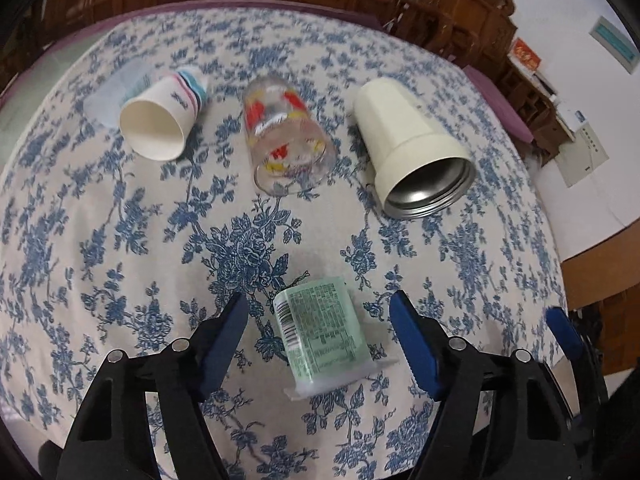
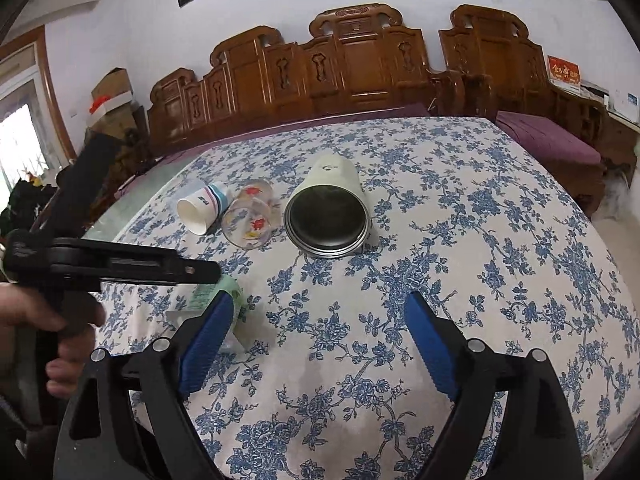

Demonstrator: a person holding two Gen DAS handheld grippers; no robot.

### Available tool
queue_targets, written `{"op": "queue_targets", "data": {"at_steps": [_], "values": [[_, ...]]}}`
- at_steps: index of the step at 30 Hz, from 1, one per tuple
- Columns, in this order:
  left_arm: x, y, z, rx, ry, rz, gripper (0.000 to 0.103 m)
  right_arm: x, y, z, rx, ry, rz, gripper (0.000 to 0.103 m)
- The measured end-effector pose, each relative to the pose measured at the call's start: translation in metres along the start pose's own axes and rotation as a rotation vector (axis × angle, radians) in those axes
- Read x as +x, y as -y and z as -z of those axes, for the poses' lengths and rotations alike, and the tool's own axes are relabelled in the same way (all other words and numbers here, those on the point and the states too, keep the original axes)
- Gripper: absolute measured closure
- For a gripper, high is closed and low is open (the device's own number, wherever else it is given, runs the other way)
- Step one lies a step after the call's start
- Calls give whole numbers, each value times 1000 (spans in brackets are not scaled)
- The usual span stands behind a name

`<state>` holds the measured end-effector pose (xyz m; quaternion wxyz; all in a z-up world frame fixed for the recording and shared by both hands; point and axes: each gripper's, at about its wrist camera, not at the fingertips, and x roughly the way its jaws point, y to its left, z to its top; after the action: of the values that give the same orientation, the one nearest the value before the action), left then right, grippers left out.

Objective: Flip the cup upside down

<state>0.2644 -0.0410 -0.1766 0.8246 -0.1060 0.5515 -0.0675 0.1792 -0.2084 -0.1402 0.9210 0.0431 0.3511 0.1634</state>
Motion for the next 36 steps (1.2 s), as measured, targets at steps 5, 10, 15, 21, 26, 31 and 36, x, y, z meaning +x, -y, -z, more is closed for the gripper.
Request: {"op": "queue_targets", "data": {"at_steps": [5, 10, 15, 21, 26, 31, 36], "values": [[21, -2, -8, -48, -88, -2, 34, -2, -1, 0, -1, 6, -7, 14], [35, -1, -12, -57, -141, -12, 34, -3, -2, 1, -1, 11, -14, 14], [45, -2, -15, -75, -180, -1, 39, -3, -2, 1, 4, 9, -19, 14], [51, 0, -17, -56, -197, -23, 56, -1, -2, 2, 7, 1, -23, 14], [33, 5, -25, -6, -107, -35, 56, 2, -1, 4, 9, -6, -23, 14], [12, 11, -29, 68, 38, -60, 56, 7, 0, 4, 14, -17, -21, 14], [12, 17, -31, 156, 176, -116, 57, 11, -1, 7, 7, -27, -11, 14]]}}
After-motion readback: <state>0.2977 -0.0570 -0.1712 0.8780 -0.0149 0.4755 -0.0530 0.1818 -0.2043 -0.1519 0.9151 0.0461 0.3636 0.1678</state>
